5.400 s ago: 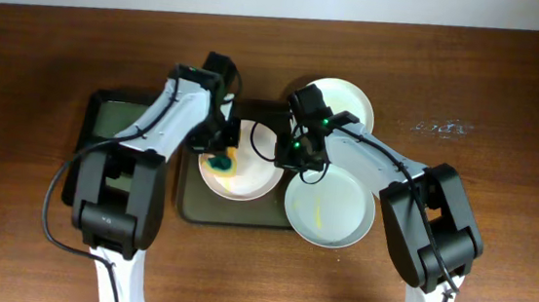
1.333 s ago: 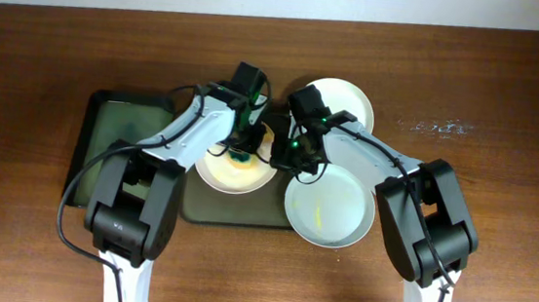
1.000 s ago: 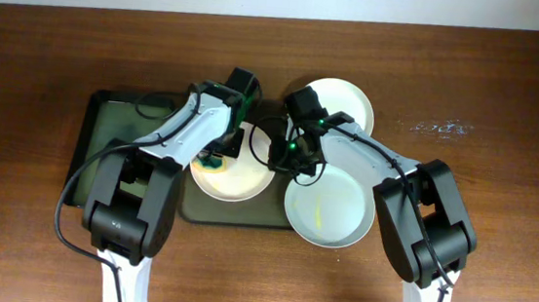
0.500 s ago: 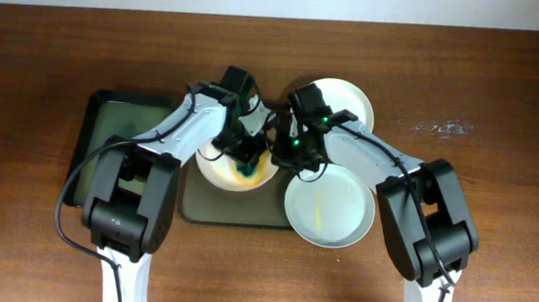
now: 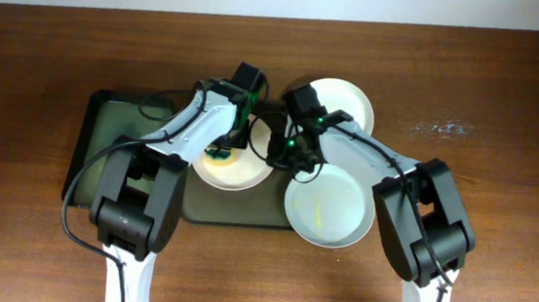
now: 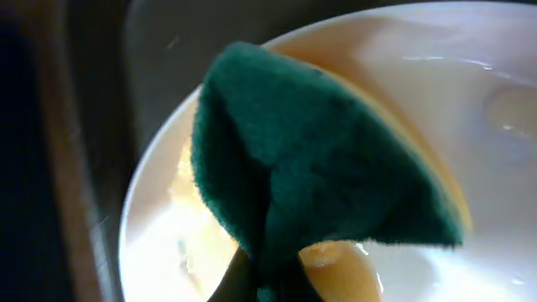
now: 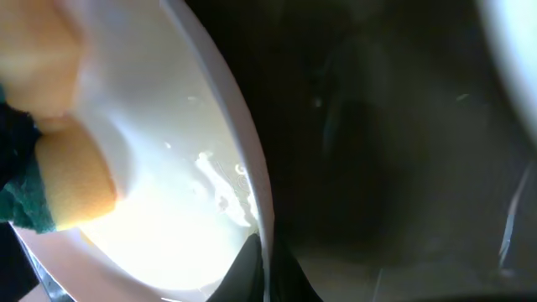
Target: Clean dirty plates on tray and stack at the side
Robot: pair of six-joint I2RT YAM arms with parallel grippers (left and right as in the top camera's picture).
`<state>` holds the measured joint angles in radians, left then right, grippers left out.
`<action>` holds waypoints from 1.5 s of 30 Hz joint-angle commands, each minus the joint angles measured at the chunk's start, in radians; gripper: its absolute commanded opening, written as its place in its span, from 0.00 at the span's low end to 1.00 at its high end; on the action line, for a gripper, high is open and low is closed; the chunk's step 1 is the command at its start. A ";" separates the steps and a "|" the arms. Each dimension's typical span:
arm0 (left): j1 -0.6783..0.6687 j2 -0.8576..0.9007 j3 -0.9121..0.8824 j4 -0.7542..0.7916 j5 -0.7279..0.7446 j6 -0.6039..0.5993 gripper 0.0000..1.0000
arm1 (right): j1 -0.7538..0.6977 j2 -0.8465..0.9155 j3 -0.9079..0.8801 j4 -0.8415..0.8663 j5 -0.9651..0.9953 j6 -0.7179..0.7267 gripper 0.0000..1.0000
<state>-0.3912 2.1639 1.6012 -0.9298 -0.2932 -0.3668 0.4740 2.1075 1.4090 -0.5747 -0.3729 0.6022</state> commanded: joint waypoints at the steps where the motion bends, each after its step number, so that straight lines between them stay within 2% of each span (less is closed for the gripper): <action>1: 0.028 0.040 -0.002 -0.099 -0.058 -0.067 0.00 | 0.003 0.031 -0.032 -0.032 0.010 -0.029 0.04; 3: 0.027 0.040 -0.002 -0.139 0.113 0.073 0.00 | 0.003 0.031 -0.032 -0.032 0.010 -0.029 0.04; 6: 0.027 0.040 -0.002 -0.170 0.477 0.399 0.00 | 0.003 0.031 -0.032 -0.032 0.010 -0.029 0.04; 8: 0.027 0.040 -0.002 -0.197 0.687 0.569 0.00 | 0.003 0.031 -0.032 -0.032 0.009 -0.029 0.04; 9: 0.028 0.040 -0.002 -0.207 0.751 0.616 0.00 | 0.003 0.031 -0.032 -0.032 0.009 -0.029 0.04; 11: 0.027 0.040 -0.002 -0.205 0.803 0.634 0.00 | 0.003 0.031 -0.032 -0.032 0.005 -0.029 0.04; 19: 0.032 0.040 -0.002 -0.074 0.800 0.611 0.00 | 0.003 0.031 -0.032 -0.032 0.006 -0.029 0.04; 20: 0.035 0.040 -0.002 -0.033 0.758 0.550 0.00 | 0.003 0.031 -0.032 -0.032 0.006 -0.029 0.04; 22: 0.039 0.040 -0.002 0.048 0.582 0.364 0.00 | 0.003 0.031 -0.032 -0.032 0.006 -0.029 0.04; 25: 0.045 0.040 0.000 0.115 0.260 0.126 0.00 | 0.003 0.031 -0.032 -0.036 0.006 -0.029 0.04; 28: 0.056 0.040 0.038 0.083 0.078 0.024 0.00 | 0.003 0.031 -0.032 -0.040 0.006 -0.030 0.04; 33: 0.081 0.040 0.166 -0.013 0.004 0.015 0.00 | 0.003 0.031 -0.032 -0.039 0.006 -0.030 0.04; 36: 0.092 0.040 0.245 -0.096 0.008 0.016 0.00 | 0.003 0.031 -0.032 -0.039 0.006 -0.036 0.04; 40: 0.095 0.040 0.358 -0.273 0.056 0.034 0.00 | 0.002 0.031 -0.031 -0.035 0.007 -0.048 0.04; 45: 0.095 0.040 0.423 -0.399 0.196 0.164 0.00 | 0.002 0.031 -0.014 -0.032 0.006 -0.097 0.04</action>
<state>-0.2924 2.2036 1.9846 -1.2911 -0.1886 -0.2913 0.4652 2.1086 1.4071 -0.5976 -0.3874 0.5564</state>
